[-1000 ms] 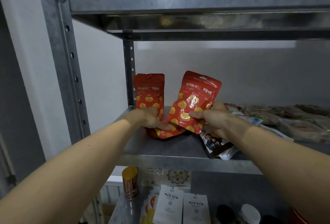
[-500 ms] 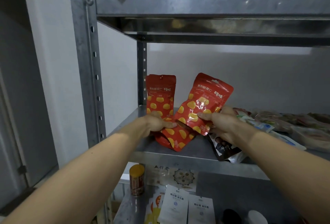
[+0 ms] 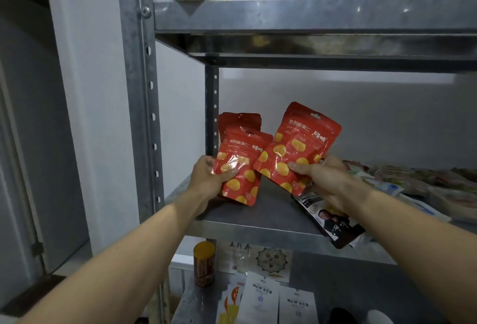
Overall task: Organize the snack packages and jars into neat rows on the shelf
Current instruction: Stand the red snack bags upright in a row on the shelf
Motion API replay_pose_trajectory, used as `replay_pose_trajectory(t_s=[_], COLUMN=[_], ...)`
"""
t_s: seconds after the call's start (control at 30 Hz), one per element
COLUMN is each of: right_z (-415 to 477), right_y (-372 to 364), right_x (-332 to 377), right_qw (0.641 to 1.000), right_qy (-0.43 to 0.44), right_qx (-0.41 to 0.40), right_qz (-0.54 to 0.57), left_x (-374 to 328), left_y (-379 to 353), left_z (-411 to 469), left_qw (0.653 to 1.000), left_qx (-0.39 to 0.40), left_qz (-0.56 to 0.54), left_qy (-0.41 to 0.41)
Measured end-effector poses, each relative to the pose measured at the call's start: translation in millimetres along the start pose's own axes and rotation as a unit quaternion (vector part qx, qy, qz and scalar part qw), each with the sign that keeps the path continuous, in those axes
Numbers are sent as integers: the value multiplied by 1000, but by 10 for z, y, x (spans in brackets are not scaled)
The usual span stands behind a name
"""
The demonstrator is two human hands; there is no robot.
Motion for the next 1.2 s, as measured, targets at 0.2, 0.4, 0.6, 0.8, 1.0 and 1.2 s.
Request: replay_pose_trajectory(t_s=[0.2,0.4,0.6,0.8,1.0,1.2], right_z=[10,-37,-79,-92,-74,-100], right_y=[-136,-301,-506,-652,-791,-976], right_x=[-27,-13,-58,-78,-114,-143], right_qw=[999,993,986,981,981,983], right_qy=[23,51,64,65,58,62], right_qx=[38,77,94,104,102,81], right_qz=[-22,-68,-124,-153,-155,-151], left_x=[-8,-1,16,63,3,-54], left_y=[106,103,27,-33,116,63], left_z=[93,194,235,243,166,-54], left_qw=[999,998,992,982,988,978], left_qx=[-4,45,119,171,-7,51], left_qz=[-10,-3,-35,-58,-145,-190], left_qy=[-49,-43,-12,59,42,63])
Point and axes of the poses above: each hand's wrist, its own z-axis towards the middle knuckle, its own y-axis out of the back of the hand, x = y × z, the point moved 3 cm from there along z, towards the middle knuckle, and after that the axes turned 9 degrees about -z, right-handed, at the moved point
